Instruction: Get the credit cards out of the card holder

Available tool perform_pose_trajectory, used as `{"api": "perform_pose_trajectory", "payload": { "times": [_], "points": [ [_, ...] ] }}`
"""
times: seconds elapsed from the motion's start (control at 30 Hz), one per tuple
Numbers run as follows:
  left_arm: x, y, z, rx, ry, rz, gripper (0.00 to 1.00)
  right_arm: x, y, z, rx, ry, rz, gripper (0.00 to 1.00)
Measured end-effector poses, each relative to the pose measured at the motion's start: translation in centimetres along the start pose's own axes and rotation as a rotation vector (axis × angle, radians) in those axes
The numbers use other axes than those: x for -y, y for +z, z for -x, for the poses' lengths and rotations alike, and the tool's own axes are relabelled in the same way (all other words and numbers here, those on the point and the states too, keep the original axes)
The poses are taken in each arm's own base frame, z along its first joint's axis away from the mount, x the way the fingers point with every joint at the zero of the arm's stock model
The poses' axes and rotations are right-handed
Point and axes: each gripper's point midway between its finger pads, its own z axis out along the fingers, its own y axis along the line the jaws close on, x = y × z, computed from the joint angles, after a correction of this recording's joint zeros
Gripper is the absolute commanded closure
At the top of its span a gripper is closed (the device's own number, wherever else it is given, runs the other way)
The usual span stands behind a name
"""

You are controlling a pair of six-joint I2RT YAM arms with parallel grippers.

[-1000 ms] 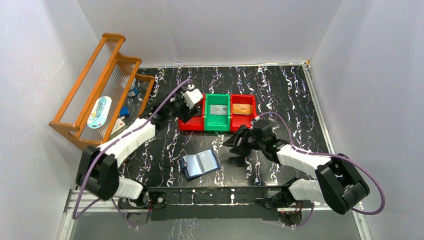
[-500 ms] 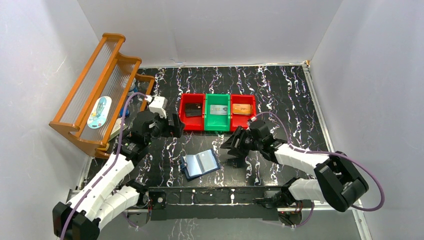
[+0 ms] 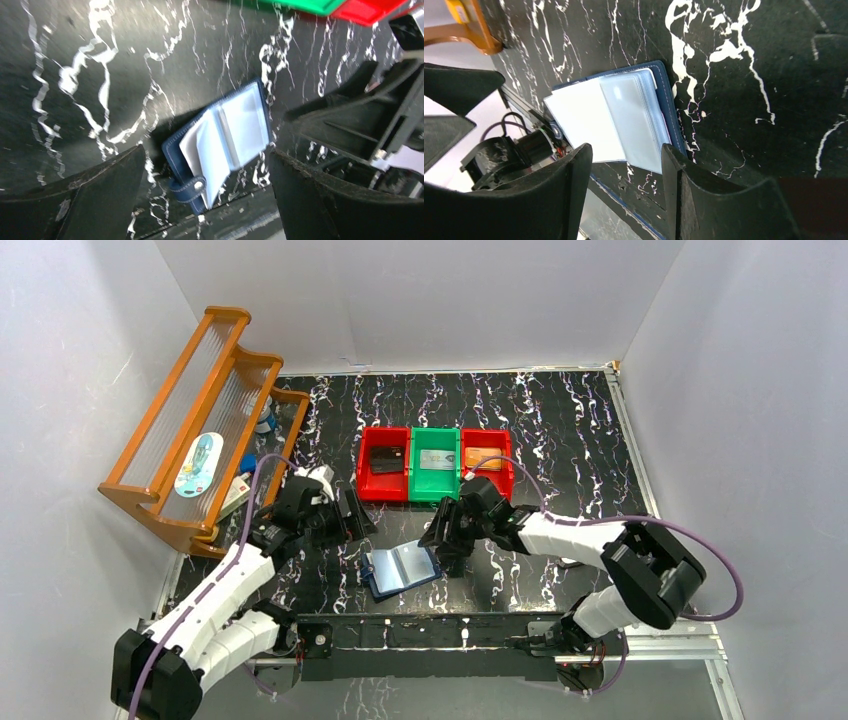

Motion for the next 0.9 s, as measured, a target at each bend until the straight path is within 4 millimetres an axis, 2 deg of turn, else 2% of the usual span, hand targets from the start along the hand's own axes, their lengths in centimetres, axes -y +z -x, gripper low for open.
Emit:
{"api": "perform_pose_trajectory", "payload": {
  "times": [0.23, 0.33, 0.9],
  "points": [
    [0.1, 1.0, -5.5, -0.188, -0.123, -0.103, 0.15, 0.7, 1.4, -1.3, -0.054, -0.018, -0.052, 0.40],
    [-0.3, 1.4, -7.0, -0.248, -0.155, -0.095, 0.20, 0.5, 1.7, -1.4, -0.063, -0.030, -0.052, 0.40],
    [-1.6, 3.4, -8.8, -0.324, -0.201, -0.052, 0.62, 0.0, 2.2, -1.9, -0.097, -0.041, -0.044, 0.43]
  ]
}}
